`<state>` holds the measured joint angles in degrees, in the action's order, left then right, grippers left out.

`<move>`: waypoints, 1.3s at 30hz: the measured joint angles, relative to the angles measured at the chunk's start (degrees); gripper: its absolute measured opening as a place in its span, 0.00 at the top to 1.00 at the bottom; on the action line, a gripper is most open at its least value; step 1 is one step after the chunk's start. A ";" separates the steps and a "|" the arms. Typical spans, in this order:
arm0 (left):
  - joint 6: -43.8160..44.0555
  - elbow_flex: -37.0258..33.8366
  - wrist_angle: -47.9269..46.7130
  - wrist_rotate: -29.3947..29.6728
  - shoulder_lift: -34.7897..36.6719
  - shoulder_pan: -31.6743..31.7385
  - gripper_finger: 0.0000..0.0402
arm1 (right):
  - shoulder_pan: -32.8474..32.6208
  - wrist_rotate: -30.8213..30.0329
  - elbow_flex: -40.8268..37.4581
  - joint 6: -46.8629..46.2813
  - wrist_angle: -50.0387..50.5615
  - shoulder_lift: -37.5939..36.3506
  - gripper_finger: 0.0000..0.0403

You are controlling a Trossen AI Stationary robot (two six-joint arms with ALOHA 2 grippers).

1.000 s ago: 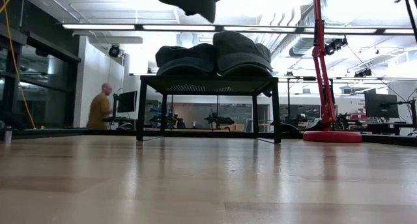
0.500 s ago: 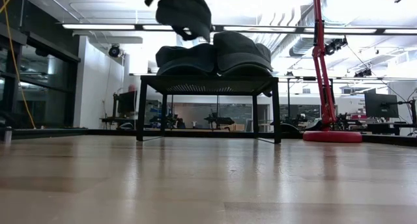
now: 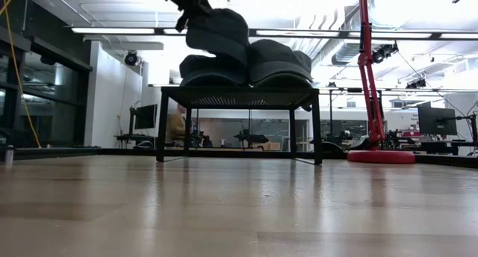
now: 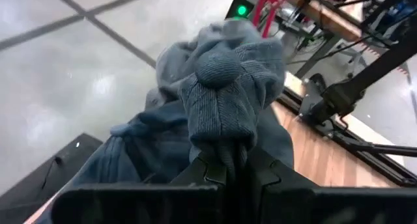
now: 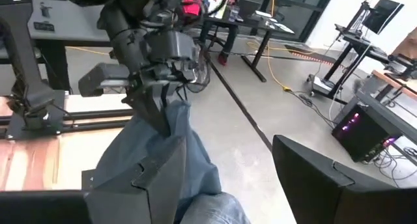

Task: Pick & Place hat
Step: Stack the blue cap on the blue cap on the shelf

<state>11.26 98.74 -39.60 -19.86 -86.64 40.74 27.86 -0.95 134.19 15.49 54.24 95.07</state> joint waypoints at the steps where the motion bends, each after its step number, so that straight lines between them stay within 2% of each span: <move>1: -0.05 0.00 -0.31 -0.09 -0.46 0.37 0.99 | 0.29 0.07 0.00 -0.01 -0.03 0.19 0.45; 9: -1.84 0.00 -2.81 0.79 -2.66 1.41 0.99 | 1.93 3.76 0.00 -0.19 -0.50 5.25 0.45; 19: -3.38 0.00 -7.44 6.81 -2.53 1.37 0.99 | 2.14 9.64 -0.04 -1.77 -6.97 14.32 0.45; 28: -3.95 0.00 -8.15 7.41 -2.53 1.37 0.99 | 1.71 14.61 -0.04 -3.16 -9.25 19.06 0.45; 36: -4.86 0.00 -8.17 7.54 -2.53 1.26 0.98 | 1.66 14.44 -0.07 -5.47 -9.11 22.65 0.45; 39: -5.00 0.00 -8.26 7.61 -2.53 1.26 0.95 | 1.66 14.30 -0.07 -6.52 -9.13 23.59 0.45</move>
<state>6.26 98.74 -47.86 -12.25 -89.17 42.00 29.52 13.35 134.13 8.96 45.12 118.66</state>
